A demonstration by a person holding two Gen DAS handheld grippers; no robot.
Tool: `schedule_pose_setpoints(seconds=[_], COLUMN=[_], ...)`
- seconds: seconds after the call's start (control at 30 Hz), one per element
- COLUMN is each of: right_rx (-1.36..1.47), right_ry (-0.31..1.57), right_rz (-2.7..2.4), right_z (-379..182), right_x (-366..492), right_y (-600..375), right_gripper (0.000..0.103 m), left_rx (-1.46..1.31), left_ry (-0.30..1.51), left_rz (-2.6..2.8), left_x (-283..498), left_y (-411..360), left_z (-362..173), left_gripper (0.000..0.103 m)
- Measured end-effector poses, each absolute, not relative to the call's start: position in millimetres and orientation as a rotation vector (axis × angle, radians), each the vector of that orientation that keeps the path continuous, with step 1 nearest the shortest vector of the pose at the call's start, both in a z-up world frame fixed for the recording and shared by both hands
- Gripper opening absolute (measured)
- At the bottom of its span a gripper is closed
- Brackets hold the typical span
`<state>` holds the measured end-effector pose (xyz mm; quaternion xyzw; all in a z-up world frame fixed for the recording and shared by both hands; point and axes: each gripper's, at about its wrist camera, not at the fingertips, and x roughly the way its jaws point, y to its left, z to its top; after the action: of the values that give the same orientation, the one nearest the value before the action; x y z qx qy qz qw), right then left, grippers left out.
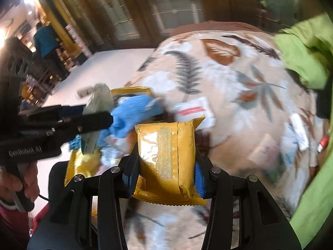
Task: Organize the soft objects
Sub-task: 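Carry the teal packet and yellow packet over the box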
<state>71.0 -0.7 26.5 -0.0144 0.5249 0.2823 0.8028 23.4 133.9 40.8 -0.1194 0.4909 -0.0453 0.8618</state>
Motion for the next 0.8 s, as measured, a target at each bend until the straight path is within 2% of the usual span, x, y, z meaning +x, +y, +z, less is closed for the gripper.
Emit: schedule_pose_setpoints(seconds=[0.27, 0.8], right_rx=[-0.109, -0.243], right_ry=[1.155, 1.225], right_rz=[0.712, 0.739], right_z=[16, -25], right_x=[51, 44], right_y=[62, 126], right_gripper=[0.043, 0.044], left_rx=[-0.288, -0.234], left_ry=[1.045, 0.996], left_rz=[0.087, 0.276], left_x=[-13, -38], left_y=[175, 197], left_z=[8, -19], left_gripper=[0.05, 0.05])
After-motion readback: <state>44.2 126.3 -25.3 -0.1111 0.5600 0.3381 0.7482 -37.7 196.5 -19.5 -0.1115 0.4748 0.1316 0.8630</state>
